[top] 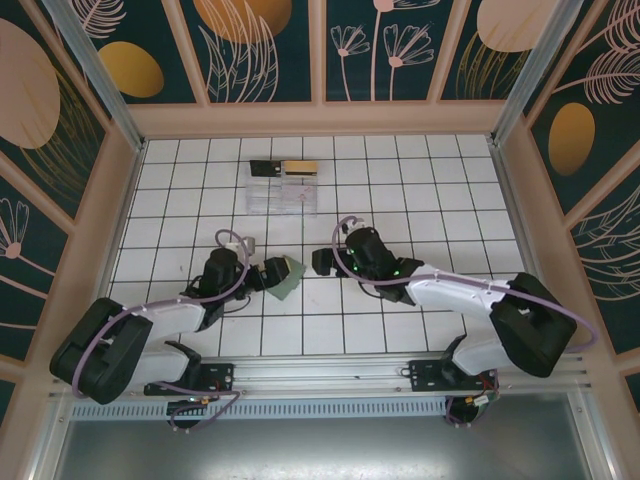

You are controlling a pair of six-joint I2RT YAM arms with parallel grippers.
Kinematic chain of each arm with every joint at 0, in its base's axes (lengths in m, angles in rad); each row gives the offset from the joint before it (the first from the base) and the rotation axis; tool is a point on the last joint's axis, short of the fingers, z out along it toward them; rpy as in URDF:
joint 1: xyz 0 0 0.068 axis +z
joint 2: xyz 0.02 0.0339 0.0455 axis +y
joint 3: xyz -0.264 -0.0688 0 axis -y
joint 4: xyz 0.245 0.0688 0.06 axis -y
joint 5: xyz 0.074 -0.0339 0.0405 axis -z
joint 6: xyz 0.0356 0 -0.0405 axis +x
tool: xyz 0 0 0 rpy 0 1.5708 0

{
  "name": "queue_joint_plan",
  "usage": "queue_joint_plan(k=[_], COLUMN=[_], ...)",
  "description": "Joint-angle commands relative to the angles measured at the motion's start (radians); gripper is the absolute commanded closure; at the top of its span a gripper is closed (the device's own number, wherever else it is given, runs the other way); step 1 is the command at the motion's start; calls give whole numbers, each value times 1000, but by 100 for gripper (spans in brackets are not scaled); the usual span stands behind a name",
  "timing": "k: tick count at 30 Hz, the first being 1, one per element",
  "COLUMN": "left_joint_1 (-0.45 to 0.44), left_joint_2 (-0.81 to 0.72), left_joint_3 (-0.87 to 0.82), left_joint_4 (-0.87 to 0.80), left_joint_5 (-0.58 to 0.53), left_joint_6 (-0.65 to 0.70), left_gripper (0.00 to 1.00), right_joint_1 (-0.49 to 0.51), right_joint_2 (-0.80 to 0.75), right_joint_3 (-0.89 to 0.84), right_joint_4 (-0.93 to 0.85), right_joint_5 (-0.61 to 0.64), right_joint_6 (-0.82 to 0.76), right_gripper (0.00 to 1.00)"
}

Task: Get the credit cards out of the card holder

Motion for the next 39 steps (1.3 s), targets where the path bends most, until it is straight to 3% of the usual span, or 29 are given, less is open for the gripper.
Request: queue_joint_plan(k=[1, 7, 11, 15, 20, 23, 30, 39], left_joint_1=[-79, -267, -320, -321, -320, -320, -319, -320], left_joint_2=[-8, 102, 152, 84, -52, -66, -138, -255], left_joint_3=[-11, 35, 118, 163, 288, 354, 315, 246], left_joint_4=[71, 233, 185, -8, -529, -733, -848, -901], left_joint_5=[-41, -165, -228, -316, -578, -651, -713, -766], left_joint_6=[-100, -218, -220, -188, -134, -114, -173, -211], left_gripper=[9, 8, 10, 10, 9, 10, 18, 8], right_joint_1=[6, 7, 7, 15, 54, 71, 91, 133], right_joint_2=[-34, -70, -86, -86, -32, 35, 172, 335], right_joint_3=[-29, -95, -117, -95, -10, 57, 192, 339], right_joint_4=[-19, -18, -31, -87, -165, -206, -243, -302], right_joint_5=[-27, -47, -27, 37, 114, 131, 118, 115], right_joint_6=[31, 76, 98, 100, 57, 19, -59, -165], right_gripper=[1, 4, 13, 18, 22, 26, 37, 57])
